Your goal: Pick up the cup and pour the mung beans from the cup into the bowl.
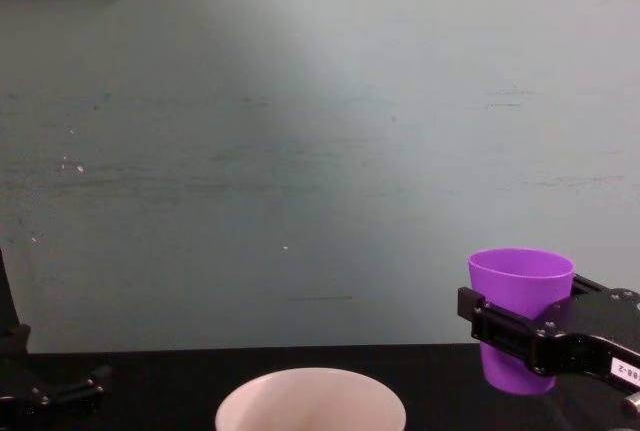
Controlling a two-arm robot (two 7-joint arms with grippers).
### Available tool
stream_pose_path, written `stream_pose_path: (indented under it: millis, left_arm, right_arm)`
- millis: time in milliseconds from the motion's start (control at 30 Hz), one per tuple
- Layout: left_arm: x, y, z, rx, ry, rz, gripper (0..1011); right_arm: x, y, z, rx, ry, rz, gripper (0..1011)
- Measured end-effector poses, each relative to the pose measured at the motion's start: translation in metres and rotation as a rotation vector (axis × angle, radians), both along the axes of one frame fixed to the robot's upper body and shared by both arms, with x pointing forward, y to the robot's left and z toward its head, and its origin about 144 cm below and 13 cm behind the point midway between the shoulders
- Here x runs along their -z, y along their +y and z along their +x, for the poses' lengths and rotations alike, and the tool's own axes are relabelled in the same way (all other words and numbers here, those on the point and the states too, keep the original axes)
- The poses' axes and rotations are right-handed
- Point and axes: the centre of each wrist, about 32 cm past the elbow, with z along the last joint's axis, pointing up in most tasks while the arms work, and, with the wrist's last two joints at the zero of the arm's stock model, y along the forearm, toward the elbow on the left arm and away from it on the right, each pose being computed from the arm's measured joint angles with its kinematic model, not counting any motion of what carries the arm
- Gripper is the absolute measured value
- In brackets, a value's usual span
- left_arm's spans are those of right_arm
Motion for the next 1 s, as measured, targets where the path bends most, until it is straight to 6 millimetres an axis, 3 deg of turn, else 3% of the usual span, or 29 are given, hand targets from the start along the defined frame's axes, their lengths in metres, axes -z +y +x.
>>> stream_pose_path:
  millis: [1000]
  left_arm:
    - [0.0,0.0,0.0,0.0,0.0,0.0,1000]
  right_arm:
    - [0.0,0.0,0.0,0.0,0.0,0.0,734]
